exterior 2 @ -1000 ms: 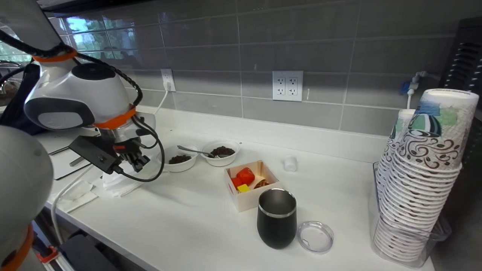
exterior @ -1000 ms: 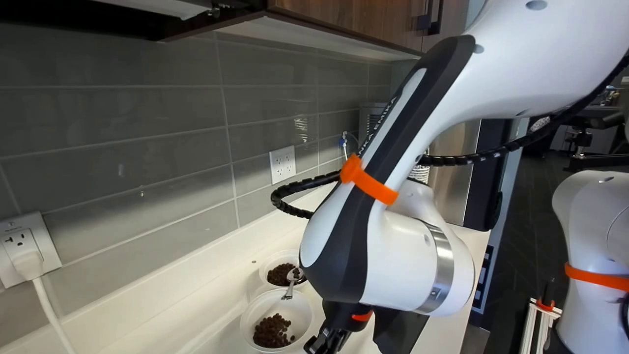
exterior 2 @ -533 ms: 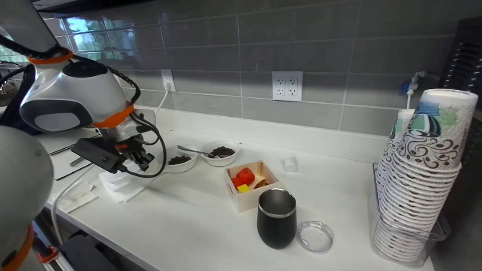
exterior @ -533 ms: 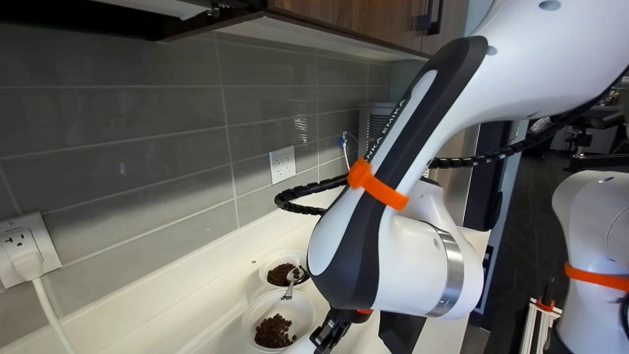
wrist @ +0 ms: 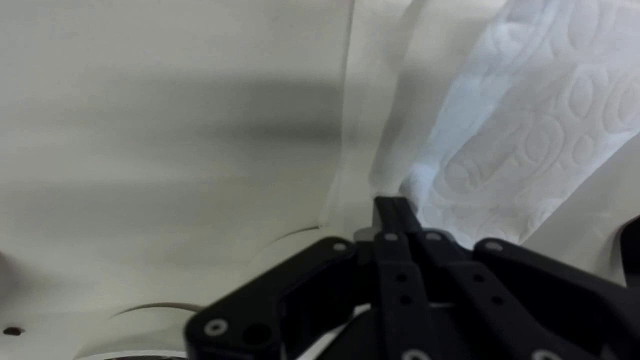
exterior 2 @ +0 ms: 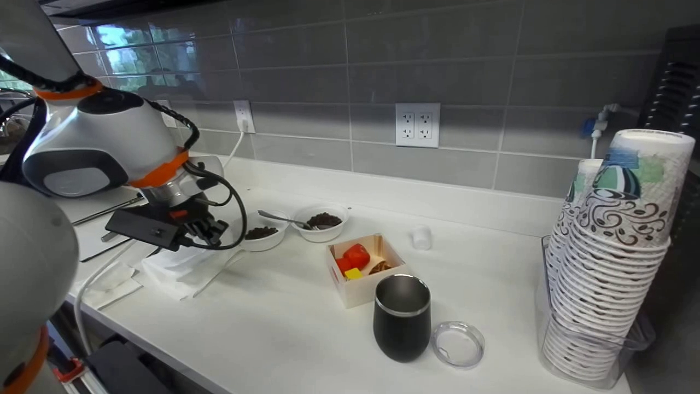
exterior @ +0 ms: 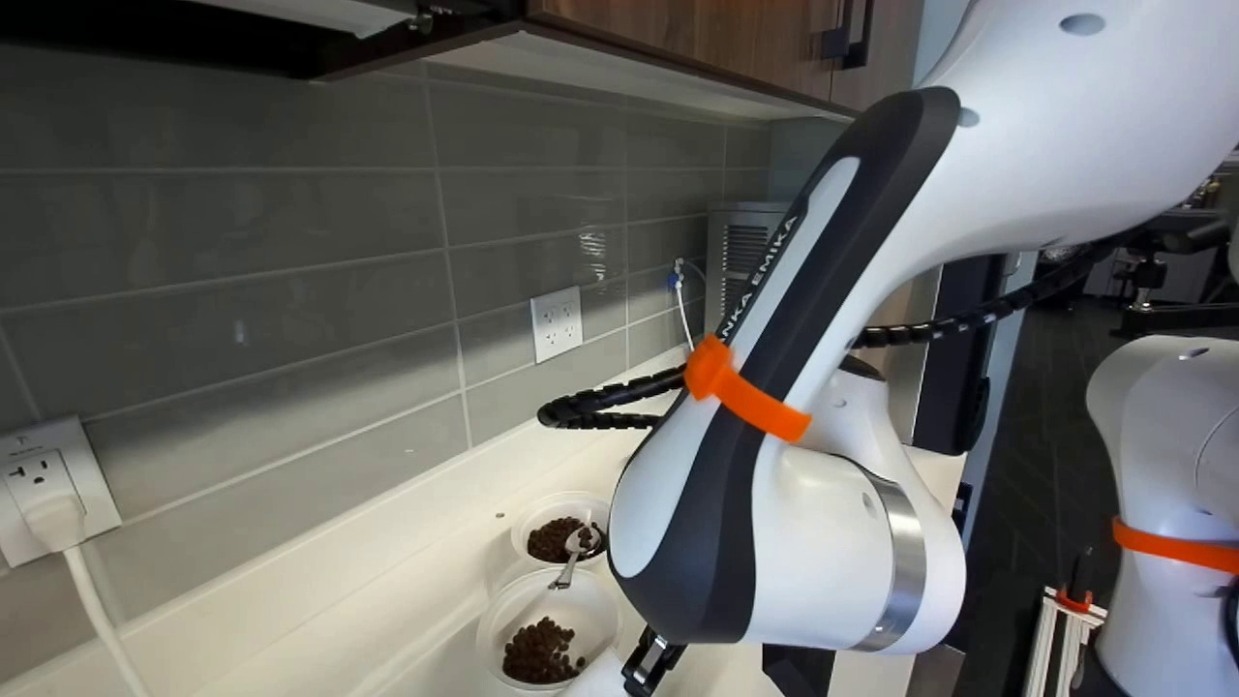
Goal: Unfold the paper towel
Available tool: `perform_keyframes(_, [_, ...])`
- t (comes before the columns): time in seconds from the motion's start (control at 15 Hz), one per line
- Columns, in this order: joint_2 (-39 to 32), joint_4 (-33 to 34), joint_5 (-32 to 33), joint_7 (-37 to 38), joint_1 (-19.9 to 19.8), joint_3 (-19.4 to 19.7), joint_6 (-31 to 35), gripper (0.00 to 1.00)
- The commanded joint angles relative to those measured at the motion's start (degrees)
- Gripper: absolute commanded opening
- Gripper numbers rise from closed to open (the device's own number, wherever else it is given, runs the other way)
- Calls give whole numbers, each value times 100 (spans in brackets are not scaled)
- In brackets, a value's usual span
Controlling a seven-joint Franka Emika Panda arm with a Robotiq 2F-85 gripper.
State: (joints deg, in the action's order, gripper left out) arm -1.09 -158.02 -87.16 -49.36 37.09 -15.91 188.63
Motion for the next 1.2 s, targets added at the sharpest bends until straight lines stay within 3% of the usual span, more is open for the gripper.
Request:
perform_keyframes(0.0, [126,3,-219,-477,117,-126,208,0])
perform_keyframes(0.73, [24,43,11,-1066,432,-562,466,0])
perform_keyframes(1.13, [-34,301,-56,-1649,432,-569,474,0])
